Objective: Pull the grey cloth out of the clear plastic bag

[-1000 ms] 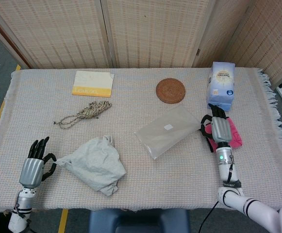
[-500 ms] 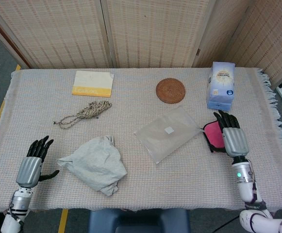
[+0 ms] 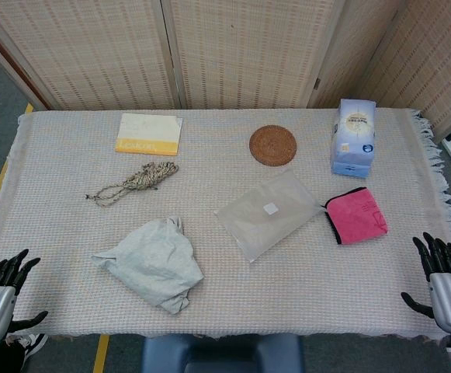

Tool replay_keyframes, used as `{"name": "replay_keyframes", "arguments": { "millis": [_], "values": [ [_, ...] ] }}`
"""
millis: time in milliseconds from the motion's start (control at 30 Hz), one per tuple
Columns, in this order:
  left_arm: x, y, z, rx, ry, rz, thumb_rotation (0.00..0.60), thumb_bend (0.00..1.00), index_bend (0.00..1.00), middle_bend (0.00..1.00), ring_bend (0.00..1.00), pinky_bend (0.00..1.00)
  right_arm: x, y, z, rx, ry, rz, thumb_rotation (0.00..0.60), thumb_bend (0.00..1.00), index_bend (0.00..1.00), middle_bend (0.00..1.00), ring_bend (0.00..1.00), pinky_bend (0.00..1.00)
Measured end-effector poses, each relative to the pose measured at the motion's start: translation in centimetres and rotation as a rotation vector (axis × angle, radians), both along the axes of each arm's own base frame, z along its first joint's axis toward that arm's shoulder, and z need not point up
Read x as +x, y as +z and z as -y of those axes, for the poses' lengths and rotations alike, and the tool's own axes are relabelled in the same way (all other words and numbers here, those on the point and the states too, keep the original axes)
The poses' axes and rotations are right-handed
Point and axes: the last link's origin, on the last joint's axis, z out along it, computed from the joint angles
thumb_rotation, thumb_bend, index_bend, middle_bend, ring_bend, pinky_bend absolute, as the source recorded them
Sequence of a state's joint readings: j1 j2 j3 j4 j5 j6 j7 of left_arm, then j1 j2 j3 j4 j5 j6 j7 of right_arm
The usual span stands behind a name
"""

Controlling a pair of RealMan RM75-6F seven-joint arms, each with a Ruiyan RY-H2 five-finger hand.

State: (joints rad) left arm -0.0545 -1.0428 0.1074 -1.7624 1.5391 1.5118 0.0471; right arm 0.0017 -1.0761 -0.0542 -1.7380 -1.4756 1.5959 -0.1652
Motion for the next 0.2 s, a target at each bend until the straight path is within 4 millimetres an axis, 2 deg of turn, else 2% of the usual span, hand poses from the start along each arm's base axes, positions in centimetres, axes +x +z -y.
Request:
{"name": "replay_keyframes", "arguments": {
  "millis": [200],
  "values": [
    [0.3, 0.9, 1.3, 0.061, -0.027, -0.004, 0.600, 0.15, 0.17, 0.01, 0.00, 0.00, -0.4, 1.8, -1.3, -0.028, 0.009, 0.055, 0.600, 0.08, 0.00, 0.00, 0.00, 0.00]
  ]
}}
